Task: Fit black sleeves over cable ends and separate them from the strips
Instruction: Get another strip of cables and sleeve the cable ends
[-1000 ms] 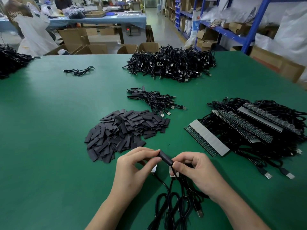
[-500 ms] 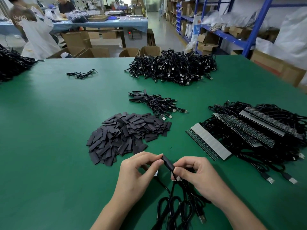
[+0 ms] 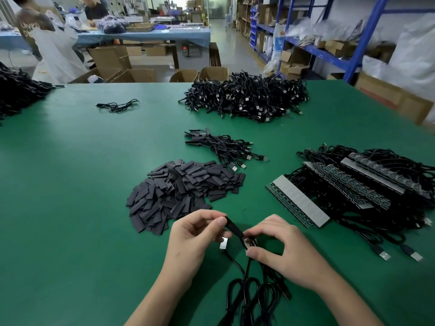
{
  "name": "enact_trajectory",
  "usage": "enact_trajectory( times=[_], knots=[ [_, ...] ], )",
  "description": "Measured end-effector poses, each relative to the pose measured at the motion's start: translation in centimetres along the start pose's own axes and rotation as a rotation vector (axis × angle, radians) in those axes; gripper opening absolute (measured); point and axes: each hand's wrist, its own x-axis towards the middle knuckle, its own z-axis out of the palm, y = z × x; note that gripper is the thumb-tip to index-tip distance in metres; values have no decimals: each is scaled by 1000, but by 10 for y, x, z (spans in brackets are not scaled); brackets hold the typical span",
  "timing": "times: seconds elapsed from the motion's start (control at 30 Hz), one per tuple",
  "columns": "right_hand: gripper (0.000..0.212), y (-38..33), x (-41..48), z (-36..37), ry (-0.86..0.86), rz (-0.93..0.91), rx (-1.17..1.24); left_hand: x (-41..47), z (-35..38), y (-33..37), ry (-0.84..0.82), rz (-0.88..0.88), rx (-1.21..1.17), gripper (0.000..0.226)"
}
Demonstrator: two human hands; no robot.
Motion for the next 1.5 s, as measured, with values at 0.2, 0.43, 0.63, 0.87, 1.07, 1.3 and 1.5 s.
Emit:
enact_trajectory(
  times=[0.2,0.43,0.63,0.87,1.07,1.3,1.5],
  knots=[
    [40,-2,-2,7,-33,36,-61,1,0,1,31,-8,-22,14],
    [31,-12,1,-9,108,87,23,3,-7,1,42,45,116,17],
    [27,-30,37,-28,137,73,-190,9,-19,-11,36,225,808,12],
    [51,-81,176,-73,222,-97,-562,2,-14,-11,-145,185,1182,58],
    [47,-90,174,-64,288,-107,-508,0,-13,-8,-206,187,1125,40],
    [11,-36,53,7,129,103,-88,1,-5,-6,-103,235,744,23],
    [18,-39,20,31,7,118,324,-3,2,-3,27,333,382,22]
  ],
)
